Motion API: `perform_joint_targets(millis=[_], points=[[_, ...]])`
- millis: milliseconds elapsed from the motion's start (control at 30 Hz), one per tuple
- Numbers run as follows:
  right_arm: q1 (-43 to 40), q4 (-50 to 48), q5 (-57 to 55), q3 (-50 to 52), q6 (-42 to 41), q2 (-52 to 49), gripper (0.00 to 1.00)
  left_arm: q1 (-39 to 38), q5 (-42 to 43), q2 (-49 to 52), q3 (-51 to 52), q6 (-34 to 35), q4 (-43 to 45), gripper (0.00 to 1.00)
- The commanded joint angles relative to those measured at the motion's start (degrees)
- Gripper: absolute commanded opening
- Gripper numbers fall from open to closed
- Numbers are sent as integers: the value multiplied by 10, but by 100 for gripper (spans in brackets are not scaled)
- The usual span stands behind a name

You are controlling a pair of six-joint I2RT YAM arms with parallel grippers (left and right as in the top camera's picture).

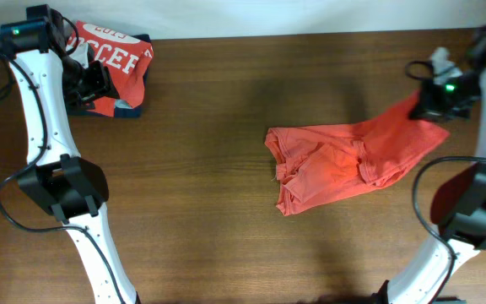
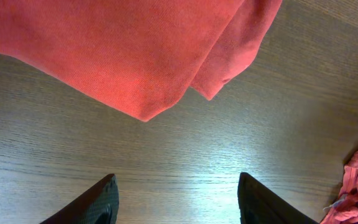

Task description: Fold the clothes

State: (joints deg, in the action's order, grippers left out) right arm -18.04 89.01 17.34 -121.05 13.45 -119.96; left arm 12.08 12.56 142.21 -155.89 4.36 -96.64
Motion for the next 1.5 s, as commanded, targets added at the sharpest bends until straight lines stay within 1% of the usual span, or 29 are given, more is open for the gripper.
perform_joint_targets(millis=[0, 167, 300, 367, 500, 600, 667, 700, 733, 767, 833, 867, 933, 967, 1000, 1033, 1133, 1167, 1267, 1400, 1433, 1467], points=[[57, 11, -1, -10, -5, 3, 4, 2, -4, 6, -6, 3, -1, 61], [141, 17, -4, -2, -5, 3, 4, 2, -4, 6, -6, 3, -1, 61], [203, 3, -33, 34, -5, 3, 4, 2, -4, 6, -6, 3, -1, 61], [233, -25, -46, 67, -11, 3, 5, 2, -4, 6, -6, 3, -1, 61], [288, -116, -47, 150, -65, 3, 5, 2, -4, 6, -6, 3, -1, 61], [325, -179, -43, 205, -79, 3, 6, 2, -4, 6, -6, 3, -1, 61], [347, -211, -43, 234, -80, 3, 12, 2, -4, 6, -6, 3, -1, 61], [357, -225, -43, 247, -80, 3, 19, 2, -4, 6, -6, 3, -1, 61], [366, -237, -43, 258, -80, 3, 25, 2, -4, 6, -6, 3, -1, 61], [374, -250, -43, 268, -83, 3, 27, 2, -4, 6, -6, 4, -1, 61], [390, -270, -43, 284, -92, 3, 40, 0, -4, 6, -6, 3, -1, 61], [395, -273, -43, 285, -95, 3, 49, -1, -3, 6, -6, 4, -1, 62], [399, -275, -43, 282, -112, 4, 51, -5, -4, 6, -6, 3, -1, 61], [398, -270, -30, 274, -120, 5, 57, -8, -4, 6, -6, 3, -1, 61], [396, -264, -10, 266, -117, 6, 64, -12, -4, 6, -6, 3, -1, 61], [393, -256, 14, 257, -104, 7, 70, -16, -4, 5, -6, 3, -1, 61], [375, -186, 133, 210, -10, 10, 75, -28, -4, 6, -6, 3, -1, 61], [367, -158, 156, 193, 16, 11, 76, -34, -4, 6, -6, 3, -1, 61], [336, -92, 163, 141, 38, 17, 80, -52, -4, 6, -6, 3, -1, 61], [276, -59, 135, 85, 41, 20, 88, -86, 8, 6, -6, 3, -1, 59], [260, -56, 135, 78, 41, 20, 90, -97, 21, 6, -6, 3, -1, 53], [244, -56, 135, 76, 39, 20, 92, -107, 36, 6, -6, 3, -1, 38]])
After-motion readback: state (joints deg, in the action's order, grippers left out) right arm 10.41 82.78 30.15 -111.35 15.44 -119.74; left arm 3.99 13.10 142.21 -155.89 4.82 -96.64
